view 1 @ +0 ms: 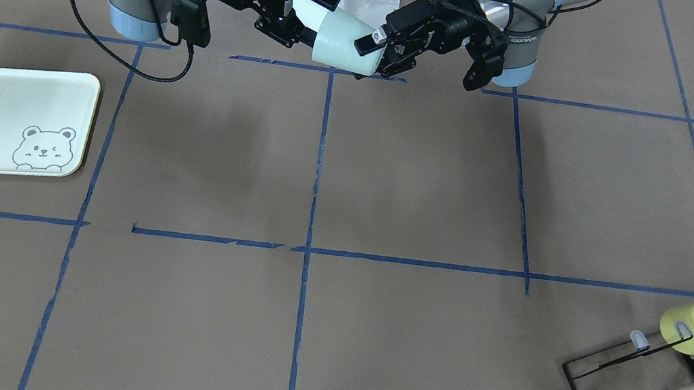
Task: Left arm grabs green cup and hands to right arm on tray
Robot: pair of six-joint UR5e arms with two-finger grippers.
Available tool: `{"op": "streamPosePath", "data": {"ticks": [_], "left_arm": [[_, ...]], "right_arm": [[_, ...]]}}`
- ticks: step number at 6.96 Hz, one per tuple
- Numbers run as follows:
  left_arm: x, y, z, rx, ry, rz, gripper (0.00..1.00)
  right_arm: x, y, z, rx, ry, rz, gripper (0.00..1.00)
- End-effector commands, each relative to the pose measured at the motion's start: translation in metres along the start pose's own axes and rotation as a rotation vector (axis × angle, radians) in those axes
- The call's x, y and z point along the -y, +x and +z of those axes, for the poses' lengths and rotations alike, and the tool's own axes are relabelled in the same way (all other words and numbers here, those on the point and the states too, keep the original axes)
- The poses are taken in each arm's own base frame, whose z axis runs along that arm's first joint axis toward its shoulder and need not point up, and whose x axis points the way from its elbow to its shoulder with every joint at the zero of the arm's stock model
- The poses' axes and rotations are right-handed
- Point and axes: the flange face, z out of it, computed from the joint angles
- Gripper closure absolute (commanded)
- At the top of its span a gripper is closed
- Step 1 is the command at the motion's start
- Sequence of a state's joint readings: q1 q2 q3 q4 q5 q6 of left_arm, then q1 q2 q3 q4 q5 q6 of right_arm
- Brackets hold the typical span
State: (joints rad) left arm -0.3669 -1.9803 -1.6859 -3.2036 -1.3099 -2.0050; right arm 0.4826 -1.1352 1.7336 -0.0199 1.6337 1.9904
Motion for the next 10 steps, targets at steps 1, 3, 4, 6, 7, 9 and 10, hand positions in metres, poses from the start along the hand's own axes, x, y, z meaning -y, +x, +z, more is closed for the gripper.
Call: {"op": "streamPosePath", "data": {"ticks": [1,3,4,6,7,9,10], "left_arm": [[-0.0004,0.0007,-0.0002,-0.002,-0.001,-0.028,0.66],[0.0,0.0,-0.0005,0.001,0.0,-0.028,0.66],[0.0003,-0.0007,-0.0004,0.002,0.001,-0.027,0.66],[0.0005,-0.0012,-0.0009,0.004,0.0,-0.027,0.66],[0.0008,-0.0018,-0.0014,0.006,-0.001,-0.026,0.66],[0.0007,-0.0025,-0.002,0.009,-0.004,-0.026,0.66],[0.0007,-0.0025,-0.002,0.009,-0.004,-0.026,0.66]], "right_arm": [[-0.0007,-0.0004,0.0,0.001,-0.001,0.001,0.03],[-0.0017,-0.0026,0.0021,0.005,-0.005,0.001,0.33],[-0.0019,-0.0031,0.0027,0.005,-0.005,-0.001,0.39],[-0.0019,-0.003,0.0028,0.003,-0.004,-0.001,0.42],[-0.0015,-0.0022,0.0032,0.0,-0.003,0.0,0.42],[-0.0028,0.0006,0.0038,-0.007,-0.004,0.004,0.51],[-0.0039,0.0022,0.0044,-0.009,-0.006,0.006,0.52]]}}
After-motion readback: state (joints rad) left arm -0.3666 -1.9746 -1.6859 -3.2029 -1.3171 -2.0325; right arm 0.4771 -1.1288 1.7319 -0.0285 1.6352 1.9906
